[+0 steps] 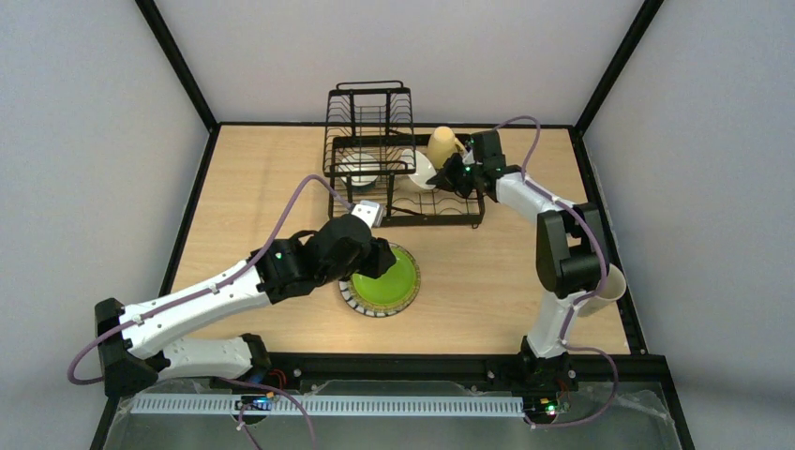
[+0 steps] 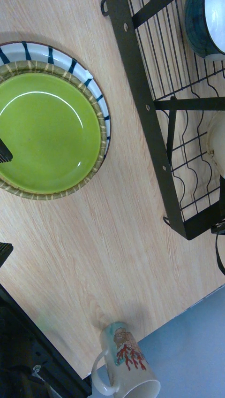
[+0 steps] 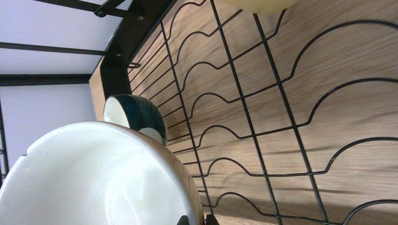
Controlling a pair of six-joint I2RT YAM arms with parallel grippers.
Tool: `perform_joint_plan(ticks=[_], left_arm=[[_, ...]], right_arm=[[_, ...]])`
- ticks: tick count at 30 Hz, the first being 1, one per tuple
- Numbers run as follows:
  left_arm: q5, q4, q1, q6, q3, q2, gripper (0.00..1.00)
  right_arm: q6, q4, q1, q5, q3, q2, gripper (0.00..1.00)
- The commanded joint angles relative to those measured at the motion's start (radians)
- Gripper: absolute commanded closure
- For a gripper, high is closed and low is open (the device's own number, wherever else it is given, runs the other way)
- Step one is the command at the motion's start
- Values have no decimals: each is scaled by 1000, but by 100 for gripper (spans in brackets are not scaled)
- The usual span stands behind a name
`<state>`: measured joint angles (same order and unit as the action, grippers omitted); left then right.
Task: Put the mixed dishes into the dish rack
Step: Grab the bowl from the dish rack.
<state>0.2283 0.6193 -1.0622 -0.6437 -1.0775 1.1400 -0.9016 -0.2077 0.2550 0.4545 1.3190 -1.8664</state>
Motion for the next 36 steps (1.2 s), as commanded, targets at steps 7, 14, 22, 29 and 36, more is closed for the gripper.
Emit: perform_joint_plan(ticks=[7,14,22,29,36], left_arm=[[2,8,-8,-5,5,-12,1],[0,-6,-7,-10,6,3,1],[-13,-32,-10,-7,-37,62,1],[-29,-30,-19,-4,-111,116,1],[-36,-18,-25,-2,-181,168,1]], right_arm=[[-202,173,-3,113,-29,-63,100],[-198,163,-3,62,-32,-64,100],[-56,81,-3,-104,-30,28,100],[80,46,-3,-224,-62,130,100],[214,-13,-3,-341,-96,253,100]])
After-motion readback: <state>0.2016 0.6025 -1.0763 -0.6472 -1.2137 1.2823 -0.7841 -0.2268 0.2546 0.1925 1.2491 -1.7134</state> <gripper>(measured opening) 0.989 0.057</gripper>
